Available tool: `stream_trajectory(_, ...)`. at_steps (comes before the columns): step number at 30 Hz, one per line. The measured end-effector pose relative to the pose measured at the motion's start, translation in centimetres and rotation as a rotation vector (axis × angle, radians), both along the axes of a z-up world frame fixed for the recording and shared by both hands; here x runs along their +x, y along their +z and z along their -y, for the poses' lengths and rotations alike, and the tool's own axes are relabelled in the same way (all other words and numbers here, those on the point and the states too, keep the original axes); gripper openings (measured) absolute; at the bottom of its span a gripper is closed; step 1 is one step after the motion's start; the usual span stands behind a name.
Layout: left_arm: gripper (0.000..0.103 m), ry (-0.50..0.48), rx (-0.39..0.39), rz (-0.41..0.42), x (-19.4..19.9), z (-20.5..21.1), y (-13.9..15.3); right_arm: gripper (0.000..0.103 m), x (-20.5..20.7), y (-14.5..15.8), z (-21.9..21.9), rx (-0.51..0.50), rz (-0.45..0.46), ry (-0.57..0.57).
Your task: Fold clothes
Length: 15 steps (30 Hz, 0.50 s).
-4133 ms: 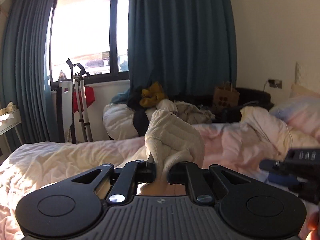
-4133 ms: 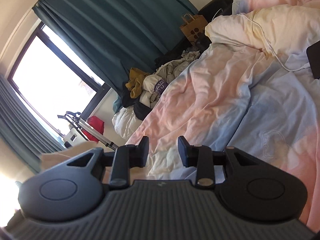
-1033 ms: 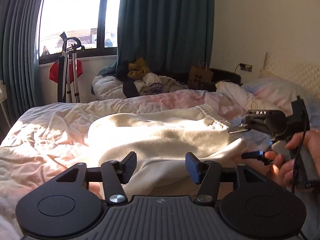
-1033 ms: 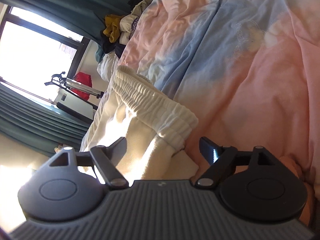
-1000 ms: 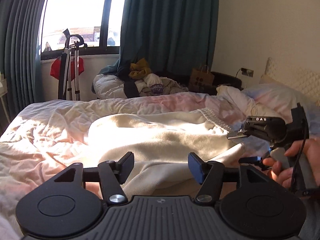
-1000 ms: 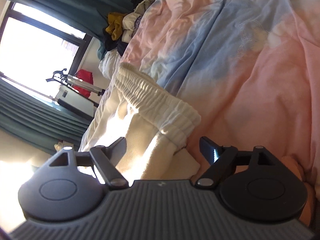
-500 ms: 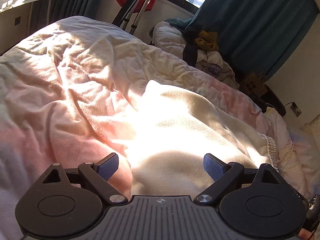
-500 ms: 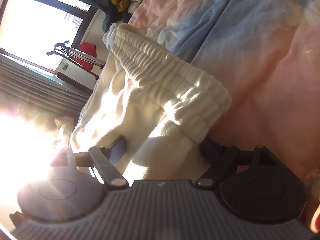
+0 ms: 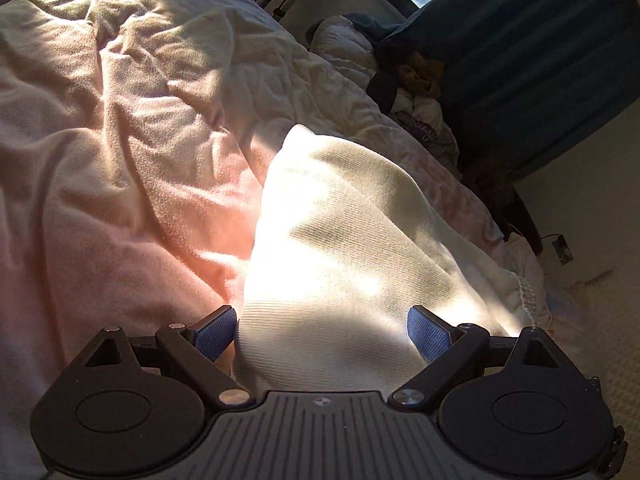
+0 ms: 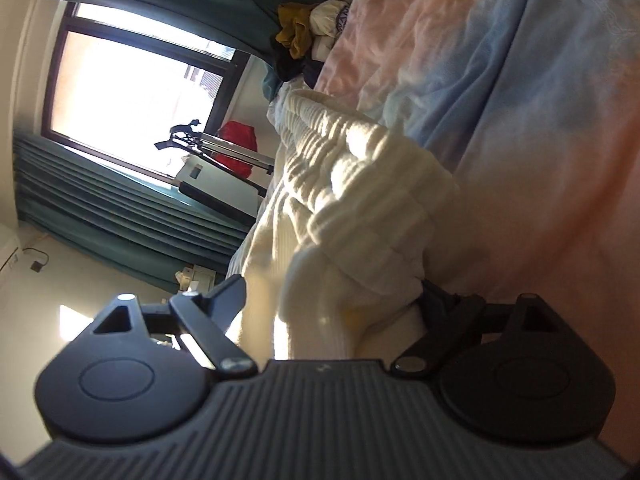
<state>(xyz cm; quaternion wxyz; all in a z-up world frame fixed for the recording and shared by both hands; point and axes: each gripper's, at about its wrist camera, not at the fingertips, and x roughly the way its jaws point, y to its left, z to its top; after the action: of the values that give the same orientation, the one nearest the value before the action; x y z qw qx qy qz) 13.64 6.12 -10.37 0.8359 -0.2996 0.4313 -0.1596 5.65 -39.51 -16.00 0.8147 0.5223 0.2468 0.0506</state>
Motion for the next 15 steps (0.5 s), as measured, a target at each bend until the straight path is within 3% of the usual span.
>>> stream_trajectory(5,0.094,-0.006,-0.035,-0.014,-0.2,0.2,-0.8,0.089,0.9,-2.5,0.1,0.026,-0.139,-0.013)
stream_trajectory(8,0.093,-0.006,-0.036,-0.01,-0.2,0.3,-1.0,0.09,1.1,-2.3,-0.3,0.001,-0.131,-0.013)
stream_trajectory(11,0.09,0.003,-0.089,-0.029,0.0,-0.2,-1.6,0.09,0.9,-2.1,-0.3,0.02,-0.103,-0.016)
stream_trajectory(12,0.086,0.013,-0.094,-0.027,-0.1,-0.3,-1.6,0.085,0.7,-1.9,-0.2,0.023,-0.096,-0.018)
stream_trajectory(15,0.062,0.044,-0.114,-0.02,-0.6,-0.7,-1.7,0.055,0.1,-1.4,0.1,0.03,-0.074,-0.023)
